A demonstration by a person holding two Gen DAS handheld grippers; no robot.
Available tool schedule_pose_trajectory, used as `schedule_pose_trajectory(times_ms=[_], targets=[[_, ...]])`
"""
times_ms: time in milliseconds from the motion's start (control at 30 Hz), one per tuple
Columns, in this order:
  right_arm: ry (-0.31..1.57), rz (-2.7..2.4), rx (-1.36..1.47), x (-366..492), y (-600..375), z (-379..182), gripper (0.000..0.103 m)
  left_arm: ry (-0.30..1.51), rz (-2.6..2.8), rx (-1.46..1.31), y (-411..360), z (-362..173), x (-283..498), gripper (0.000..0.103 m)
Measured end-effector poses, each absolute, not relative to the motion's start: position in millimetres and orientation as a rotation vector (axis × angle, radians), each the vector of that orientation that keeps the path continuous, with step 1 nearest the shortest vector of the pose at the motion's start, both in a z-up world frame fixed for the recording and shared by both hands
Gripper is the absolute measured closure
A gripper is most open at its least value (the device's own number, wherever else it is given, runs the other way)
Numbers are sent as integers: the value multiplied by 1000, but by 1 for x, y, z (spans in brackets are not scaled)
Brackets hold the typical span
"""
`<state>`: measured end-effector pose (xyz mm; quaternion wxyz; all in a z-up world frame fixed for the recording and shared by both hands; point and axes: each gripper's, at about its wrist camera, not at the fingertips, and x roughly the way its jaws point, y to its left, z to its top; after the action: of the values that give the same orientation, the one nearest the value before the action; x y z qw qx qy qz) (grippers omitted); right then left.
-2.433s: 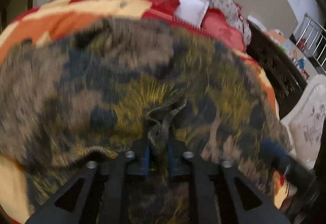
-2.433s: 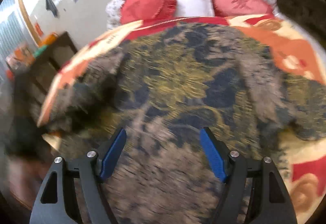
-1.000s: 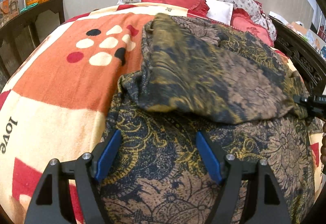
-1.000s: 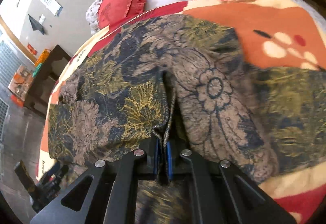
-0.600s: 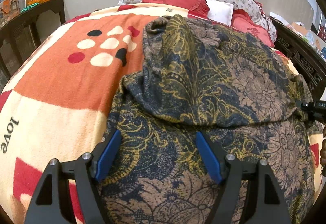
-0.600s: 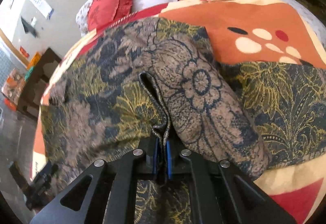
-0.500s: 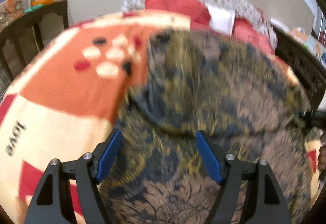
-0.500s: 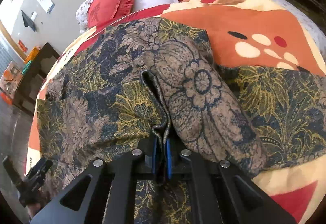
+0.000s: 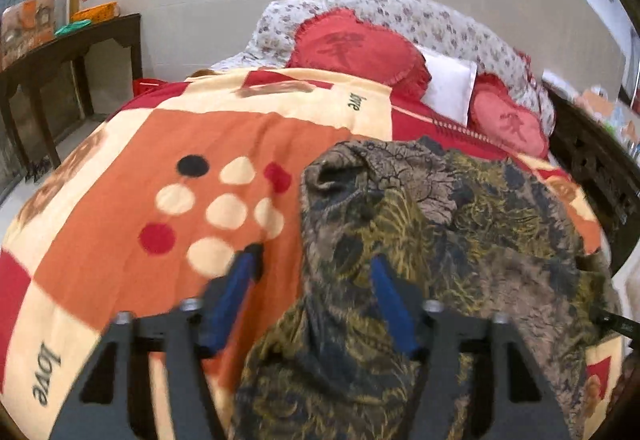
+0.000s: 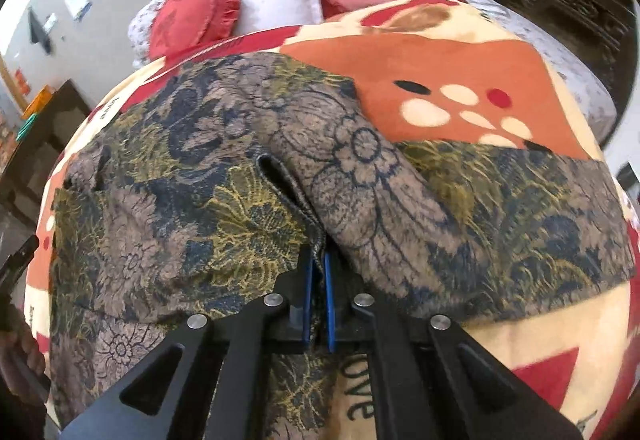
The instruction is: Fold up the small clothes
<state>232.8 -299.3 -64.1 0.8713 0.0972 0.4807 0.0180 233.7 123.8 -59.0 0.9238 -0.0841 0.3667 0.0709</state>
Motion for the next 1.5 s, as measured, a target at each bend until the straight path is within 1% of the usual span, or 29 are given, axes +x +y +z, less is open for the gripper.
schedule_pose_trajectory(times_ms=[33, 100, 167, 267, 333, 367, 400, 467, 533, 633, 767, 867, 967, 1033, 1167, 1200, 1267, 1300, 1367, 1400, 1500], targets=[[1012, 26, 209, 232, -301, -65, 97, 762, 150, -163, 121, -60, 238, 62], [1026, 15, 199, 232, -301, -67, 97, 785, 144, -133, 113, -63, 252, 78], [1038, 30, 211, 234, -302, -72, 97, 784, 122, -114, 102, -64, 258, 82], [1026, 74, 286, 235, -311, -78, 94, 776, 55, -66, 81, -65, 266, 82], [1007, 115, 332, 232, -317, -76, 90, 802, 33, -14, 69, -74, 276, 82], [995, 123, 338, 229, -318, -74, 90, 830, 42, 17, 66, -83, 285, 82], [969, 129, 339, 224, -321, -66, 90, 871, 68, 48, 67, -96, 294, 82], [910, 149, 324, 211, -323, -49, 87, 898, 98, 47, 76, -109, 302, 82], [848, 154, 282, 201, -321, -31, 82, 876, 121, 29, 89, -113, 302, 82], [782, 218, 252, 200, -307, -19, 80, 862, 147, 22, 97, -115, 303, 82], [851, 235, 186, 236, -277, -43, 80, 849, 193, 81, 89, -117, 301, 82], [931, 163, 198, 267, -274, -81, 80, 859, 188, 75, 89, -116, 301, 81], [901, 147, 204, 267, -274, -84, 80, 879, 181, 78, 89, -109, 300, 78], [903, 155, 203, 261, -273, -73, 80, 859, 160, 65, 89, -95, 292, 78], [829, 240, 179, 233, -258, -42, 80, 780, 85, -9, 88, -69, 257, 65], [816, 267, 173, 221, -251, -38, 79, 778, 59, -29, 86, -68, 247, 64], [830, 265, 140, 208, -239, -45, 71, 808, 31, -45, 80, -77, 233, 64], [859, 235, 112, 206, -234, -53, 66, 849, 20, -41, 75, -90, 229, 64], [975, 169, 71, 212, -224, -88, 64, 921, 23, -9, 68, -117, 228, 62], [899, 159, 68, 205, -223, -88, 61, 873, 24, -3, 67, -117, 223, 61], [877, 130, -14, 200, -209, -90, 48, 877, 28, -27, 68, -117, 227, 60]])
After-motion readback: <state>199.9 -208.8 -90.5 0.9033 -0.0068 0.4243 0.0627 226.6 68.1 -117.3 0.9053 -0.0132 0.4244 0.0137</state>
